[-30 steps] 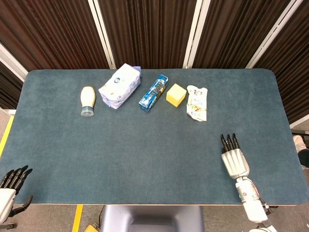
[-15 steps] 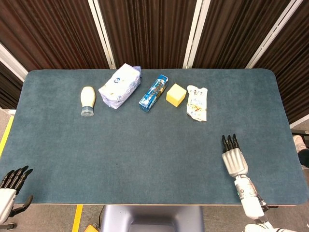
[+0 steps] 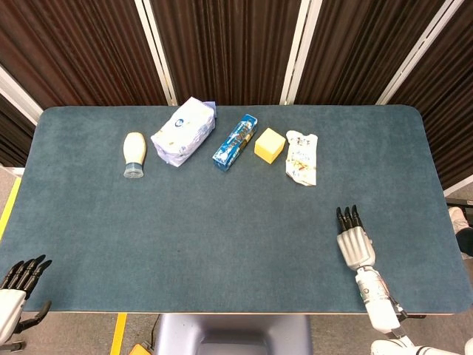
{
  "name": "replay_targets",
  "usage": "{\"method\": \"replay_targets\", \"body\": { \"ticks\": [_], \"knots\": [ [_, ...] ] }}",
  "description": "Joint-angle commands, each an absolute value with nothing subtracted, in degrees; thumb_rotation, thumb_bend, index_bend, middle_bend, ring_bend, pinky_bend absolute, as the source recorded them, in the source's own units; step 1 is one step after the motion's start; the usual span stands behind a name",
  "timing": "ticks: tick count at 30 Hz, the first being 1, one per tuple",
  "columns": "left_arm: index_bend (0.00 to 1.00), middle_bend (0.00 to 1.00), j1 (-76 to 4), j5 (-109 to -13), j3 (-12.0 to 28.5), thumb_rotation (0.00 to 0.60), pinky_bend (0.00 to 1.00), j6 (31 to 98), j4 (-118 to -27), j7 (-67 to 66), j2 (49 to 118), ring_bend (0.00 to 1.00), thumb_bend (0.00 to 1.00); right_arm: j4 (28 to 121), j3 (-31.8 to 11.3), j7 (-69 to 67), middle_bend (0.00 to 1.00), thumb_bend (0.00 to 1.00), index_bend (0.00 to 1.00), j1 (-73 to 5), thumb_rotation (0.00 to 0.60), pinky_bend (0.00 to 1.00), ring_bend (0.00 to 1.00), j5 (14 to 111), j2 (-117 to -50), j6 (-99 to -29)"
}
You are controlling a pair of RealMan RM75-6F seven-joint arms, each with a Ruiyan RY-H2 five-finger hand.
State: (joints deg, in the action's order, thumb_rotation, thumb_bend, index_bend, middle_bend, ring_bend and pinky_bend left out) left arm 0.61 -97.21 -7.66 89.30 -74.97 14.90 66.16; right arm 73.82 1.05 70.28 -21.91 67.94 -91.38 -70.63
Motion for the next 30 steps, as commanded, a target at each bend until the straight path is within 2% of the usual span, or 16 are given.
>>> {"method": "replay_targets", "body": {
  "ticks": [1,14,30],
  "knots": [
    [0.00,0.00,0.6,-97.3,-7.8,0.600,0.04,89.2,-74.9,15.2,66.1,0.00,0.41,73.0,1.2,70.5,0.08,0.55,0.52,-21.8,0.600,0.00,0.00,67.7,-91.7,-70.3],
    [0.00,0.00,0.5,-97.2,-7.8,0.600,0.04,89.3,-74.8,15.5,66.1,0.00,0.39,70.6,1.8,69.9,0.08,0.43,0.51,-21.4,0.600,0.00,0.00,68.6,-92.6,-70.3],
    [0.00,0.00,0.5,-96.9,-7.7,0.600,0.04,89.0,-75.0,15.0,66.1,0.00,0.39,69.5,1.2,69.3,0.08,0.43,0.57,-21.3,0.600,0.00,0.00,69.0,-93.1,-70.1]
  ]
}}
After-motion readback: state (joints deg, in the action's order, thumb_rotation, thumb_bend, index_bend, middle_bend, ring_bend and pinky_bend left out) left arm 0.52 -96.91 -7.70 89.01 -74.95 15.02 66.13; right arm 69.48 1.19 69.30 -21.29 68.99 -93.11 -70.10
